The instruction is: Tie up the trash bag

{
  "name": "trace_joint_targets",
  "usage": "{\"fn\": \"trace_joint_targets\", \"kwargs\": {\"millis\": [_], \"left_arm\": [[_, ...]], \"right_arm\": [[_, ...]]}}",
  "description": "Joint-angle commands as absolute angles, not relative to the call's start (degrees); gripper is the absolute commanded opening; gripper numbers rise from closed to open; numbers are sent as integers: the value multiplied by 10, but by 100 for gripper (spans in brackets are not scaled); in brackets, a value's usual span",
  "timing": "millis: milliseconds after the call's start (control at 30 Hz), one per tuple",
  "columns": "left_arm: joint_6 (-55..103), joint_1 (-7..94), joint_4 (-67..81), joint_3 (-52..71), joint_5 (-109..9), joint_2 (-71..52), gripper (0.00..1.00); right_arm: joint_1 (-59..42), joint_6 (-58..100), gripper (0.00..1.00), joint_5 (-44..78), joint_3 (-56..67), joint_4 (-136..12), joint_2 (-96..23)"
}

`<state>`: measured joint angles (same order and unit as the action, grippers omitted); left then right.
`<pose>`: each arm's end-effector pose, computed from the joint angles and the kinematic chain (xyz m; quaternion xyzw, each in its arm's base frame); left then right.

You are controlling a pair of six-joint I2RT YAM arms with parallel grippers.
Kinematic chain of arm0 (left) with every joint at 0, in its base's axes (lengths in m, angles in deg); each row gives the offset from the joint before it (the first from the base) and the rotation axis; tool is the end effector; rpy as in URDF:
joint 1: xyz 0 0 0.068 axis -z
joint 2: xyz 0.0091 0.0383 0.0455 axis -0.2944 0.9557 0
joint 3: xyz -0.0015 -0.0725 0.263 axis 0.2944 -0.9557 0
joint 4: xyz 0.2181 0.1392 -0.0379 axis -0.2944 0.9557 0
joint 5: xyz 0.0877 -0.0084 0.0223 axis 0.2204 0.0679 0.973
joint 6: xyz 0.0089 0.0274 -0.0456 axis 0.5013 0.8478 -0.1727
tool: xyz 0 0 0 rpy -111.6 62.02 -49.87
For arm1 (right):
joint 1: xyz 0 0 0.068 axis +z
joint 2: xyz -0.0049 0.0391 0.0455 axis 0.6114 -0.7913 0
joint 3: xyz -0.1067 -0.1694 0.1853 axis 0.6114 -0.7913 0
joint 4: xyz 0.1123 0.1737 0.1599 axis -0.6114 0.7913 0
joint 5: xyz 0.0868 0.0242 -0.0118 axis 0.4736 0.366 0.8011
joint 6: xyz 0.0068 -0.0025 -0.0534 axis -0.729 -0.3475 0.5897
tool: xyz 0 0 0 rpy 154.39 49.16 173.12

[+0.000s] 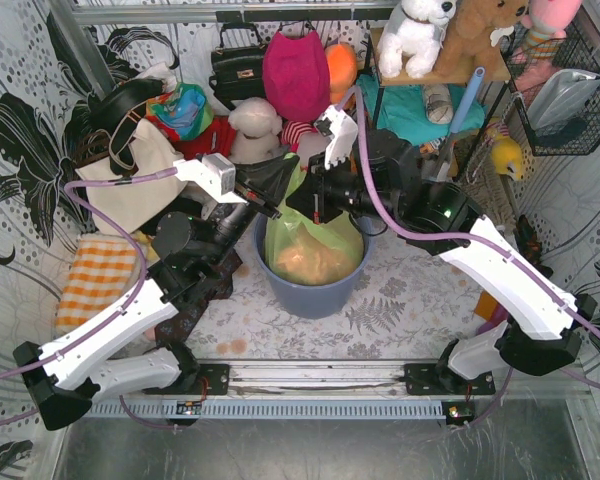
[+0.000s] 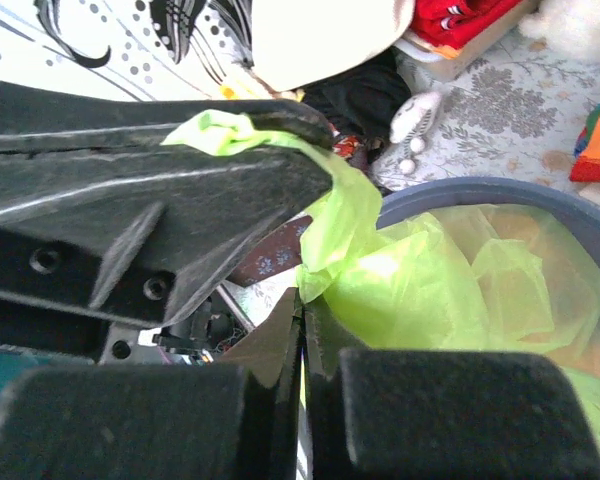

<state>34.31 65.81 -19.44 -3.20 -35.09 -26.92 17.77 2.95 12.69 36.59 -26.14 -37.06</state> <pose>0.1477 -0.1619 0.4576 0.1585 0.4772 -0.3369 0.7960 0.1605 0.2361 0.5119 -0.2193 0.7403 0.4242 0.4733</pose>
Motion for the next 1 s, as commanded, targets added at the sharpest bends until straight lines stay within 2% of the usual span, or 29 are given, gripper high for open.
{"fn": "trace_joint_targets", "kwargs": {"millis": [0, 400, 467, 500, 567, 600, 633, 700, 800, 967], "left_arm": [[331, 655, -200, -34, -359, -281, 0], [320, 655, -187, -39, -408, -288, 0], [318, 655, -188, -44, -410, -292, 9], [318, 655, -190, -47, -409, -294, 17], [320, 655, -192, -55, -403, -302, 40], [321, 655, -192, -57, -396, -306, 49], [321, 655, -189, -59, -384, -312, 53], [321, 655, -182, -60, -350, -325, 61], [322, 655, -176, -67, -295, -347, 66], [322, 655, -121, -61, -219, -356, 70]], "right_arm": [[190, 25, 0, 68, 371, -245, -386], [222, 17, 0, -76, 358, -224, -401], [226, 7, 0, -105, 341, -237, -394], [226, 4, 0, -118, 327, -249, -387], [226, 0, 0, -137, 298, -277, -369], [226, -1, 0, -147, 288, -287, -363], [226, -1, 0, -152, 282, -292, -359], [226, -3, 0, -155, 278, -297, -355], [226, -2, 0, -158, 277, -297, -351], [226, -4, 0, -166, 270, -298, -342]]}}
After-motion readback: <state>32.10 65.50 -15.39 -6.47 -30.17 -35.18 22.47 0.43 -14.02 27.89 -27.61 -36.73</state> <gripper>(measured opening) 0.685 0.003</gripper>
